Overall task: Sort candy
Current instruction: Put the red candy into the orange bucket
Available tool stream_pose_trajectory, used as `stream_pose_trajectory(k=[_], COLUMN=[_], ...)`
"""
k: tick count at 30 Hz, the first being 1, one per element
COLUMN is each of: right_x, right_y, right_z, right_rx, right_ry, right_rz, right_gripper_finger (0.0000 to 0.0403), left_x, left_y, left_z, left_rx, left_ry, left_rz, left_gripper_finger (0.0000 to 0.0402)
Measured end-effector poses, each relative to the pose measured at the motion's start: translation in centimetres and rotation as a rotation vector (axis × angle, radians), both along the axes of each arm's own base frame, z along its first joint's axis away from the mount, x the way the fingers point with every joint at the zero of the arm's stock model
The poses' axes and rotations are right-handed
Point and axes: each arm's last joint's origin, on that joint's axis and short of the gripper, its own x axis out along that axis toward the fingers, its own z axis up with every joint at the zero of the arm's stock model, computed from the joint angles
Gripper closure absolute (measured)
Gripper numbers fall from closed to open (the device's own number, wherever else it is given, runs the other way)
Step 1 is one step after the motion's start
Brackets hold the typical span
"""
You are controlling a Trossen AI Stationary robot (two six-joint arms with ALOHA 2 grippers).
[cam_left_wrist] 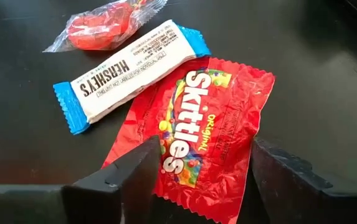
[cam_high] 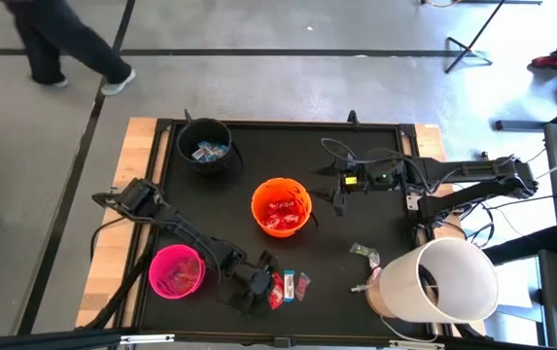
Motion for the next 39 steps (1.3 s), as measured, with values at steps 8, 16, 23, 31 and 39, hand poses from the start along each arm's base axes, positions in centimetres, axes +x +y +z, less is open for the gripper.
stream_pose_trajectory(k=[8,16,23,31,39], right_x=[0.0,0.0,0.0,0.0,0.0], right_y=[0.1,0.2,0.1,0.1,0.1], right_z=[0.0,0.0,0.0,0.0,0.0], right_rx=[0.039,0.037,0.036,0.035,0.035], right_ry=[0.0,0.001,0.001,0.001,-0.001], right_rz=[0.029,0.043,0.043,0.043,0.042], right_gripper_finger=[0.0118,0.0118,0.0118,0.0118,0.0118], left_x=[-0.4,-1.6,-2.9,-5.7,-5.2], left_y=[-0.4,-0.7,0.0,2.5,8.1], left_z=[-0.1,2.6,8.1,14.9,17.4], left_rx=[-0.006,-0.026,-0.105,0.032,0.18], left_ry=[0.018,0.004,-0.076,-0.286,-0.362], left_rz=[0.034,0.014,0.046,0.127,0.279], left_gripper_finger=[0.0245,0.0356,0.0391,0.0397,0.0399])
